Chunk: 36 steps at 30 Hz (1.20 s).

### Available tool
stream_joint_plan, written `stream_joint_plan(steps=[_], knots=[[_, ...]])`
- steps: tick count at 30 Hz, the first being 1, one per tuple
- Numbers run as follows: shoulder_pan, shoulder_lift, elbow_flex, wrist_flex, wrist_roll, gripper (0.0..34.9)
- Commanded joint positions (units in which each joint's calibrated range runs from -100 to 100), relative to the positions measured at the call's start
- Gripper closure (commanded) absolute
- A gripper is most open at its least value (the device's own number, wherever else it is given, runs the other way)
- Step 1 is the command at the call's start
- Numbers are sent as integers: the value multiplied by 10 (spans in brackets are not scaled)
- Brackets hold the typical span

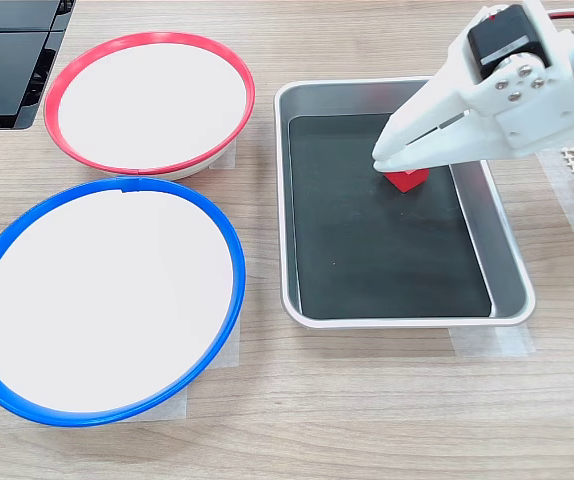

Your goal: Move a red block from tray to red dish

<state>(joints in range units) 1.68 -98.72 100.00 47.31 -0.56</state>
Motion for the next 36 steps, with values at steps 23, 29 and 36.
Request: stream_joint_plan(steps=[23,29,36], knots=[[87,590,-572,312,254,306],[143,686,-523,219,317,166],[170,764,-482,161,341,150]])
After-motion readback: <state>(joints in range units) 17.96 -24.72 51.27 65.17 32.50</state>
